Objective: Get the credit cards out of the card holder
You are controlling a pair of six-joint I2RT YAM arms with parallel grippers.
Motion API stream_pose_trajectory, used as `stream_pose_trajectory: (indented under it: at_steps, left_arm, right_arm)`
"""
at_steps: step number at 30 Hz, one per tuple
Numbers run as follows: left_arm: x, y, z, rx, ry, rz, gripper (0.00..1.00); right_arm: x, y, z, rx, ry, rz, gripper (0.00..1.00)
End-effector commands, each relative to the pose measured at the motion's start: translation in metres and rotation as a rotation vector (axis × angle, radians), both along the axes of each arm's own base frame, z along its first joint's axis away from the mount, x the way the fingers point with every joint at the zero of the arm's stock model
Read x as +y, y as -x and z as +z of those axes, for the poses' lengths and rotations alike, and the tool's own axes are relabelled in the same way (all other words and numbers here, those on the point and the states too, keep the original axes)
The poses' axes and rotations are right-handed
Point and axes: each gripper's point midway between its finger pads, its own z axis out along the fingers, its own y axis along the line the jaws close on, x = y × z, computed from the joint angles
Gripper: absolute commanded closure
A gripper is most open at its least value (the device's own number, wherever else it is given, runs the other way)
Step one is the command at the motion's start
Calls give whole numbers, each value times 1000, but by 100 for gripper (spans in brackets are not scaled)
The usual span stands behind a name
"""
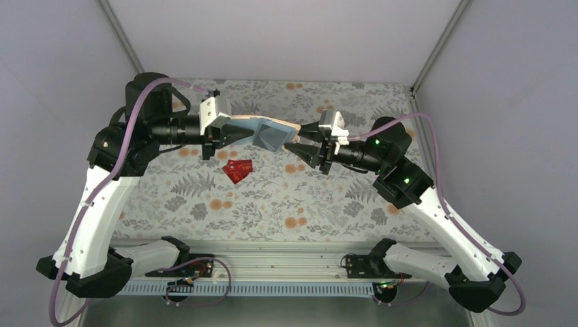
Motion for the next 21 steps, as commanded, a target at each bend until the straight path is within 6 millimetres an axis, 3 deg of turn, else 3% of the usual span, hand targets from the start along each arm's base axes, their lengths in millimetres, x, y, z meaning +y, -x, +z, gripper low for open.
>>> stream_pose_trajectory:
  at_steps: [1, 7, 15, 21]
  left_arm:
    - [0, 10, 5, -24, 13, -35, 98]
    - [-1, 13, 6, -26, 17, -54, 98]
    - [-1, 20, 7, -35, 19, -88, 98]
    - [0, 32, 16, -58, 36, -138, 98]
  right_arm:
    - [-4, 1, 16, -6, -35, -1, 63]
    - [1, -7, 11, 17, -21, -10, 77]
    - [2, -9, 11, 18, -23, -12, 84]
    - [-13, -20, 13, 20, -23, -112, 74]
